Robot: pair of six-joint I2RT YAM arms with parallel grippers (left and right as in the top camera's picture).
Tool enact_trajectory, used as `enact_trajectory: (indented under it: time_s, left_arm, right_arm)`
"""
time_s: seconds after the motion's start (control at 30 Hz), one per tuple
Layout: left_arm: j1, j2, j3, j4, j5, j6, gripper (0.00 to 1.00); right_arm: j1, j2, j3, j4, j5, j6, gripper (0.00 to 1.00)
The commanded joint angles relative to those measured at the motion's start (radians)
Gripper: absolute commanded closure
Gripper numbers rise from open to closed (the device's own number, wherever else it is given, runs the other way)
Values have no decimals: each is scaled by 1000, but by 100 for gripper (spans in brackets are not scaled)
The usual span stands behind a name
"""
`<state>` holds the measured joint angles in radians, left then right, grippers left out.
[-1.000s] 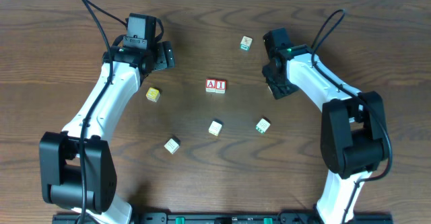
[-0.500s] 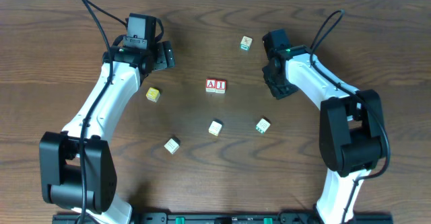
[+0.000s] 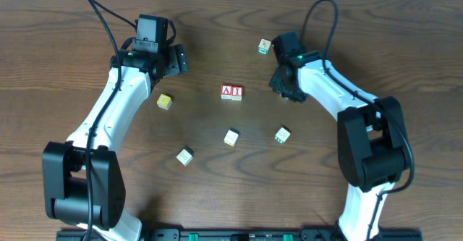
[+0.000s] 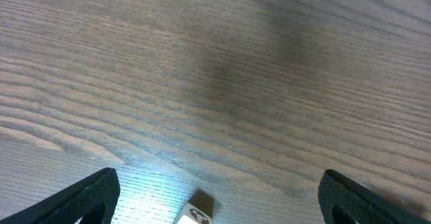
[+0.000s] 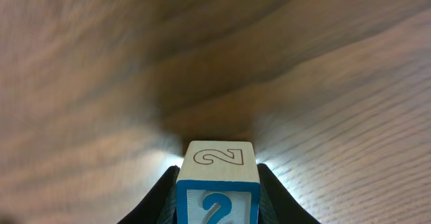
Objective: Spell out Ai2
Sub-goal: 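Lift the '2' block and carry it toward the 'AI' blocks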
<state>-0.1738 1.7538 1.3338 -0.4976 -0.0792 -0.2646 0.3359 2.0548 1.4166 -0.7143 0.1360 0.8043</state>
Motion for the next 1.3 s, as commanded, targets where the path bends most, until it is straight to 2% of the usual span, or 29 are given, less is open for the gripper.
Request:
enact_trajectory:
  time_s: [0.0,0.53,1.0,1.27]
  left_arm:
    - [3,2,14,-3,-13,6,5]
    - [3,2,14,-3,-13,6,5]
    - [3,2,14,-3,-14,6,4]
    - [3,2,14,-3,-14,6,5]
  right_arm:
    - [27,9,27,-15,-21,-179,80]
    - [141,9,110,-34,-12,-317,76]
    - [148,59,109,6,-19,-425,75]
    - [151,61,109,-5,-35,-419,75]
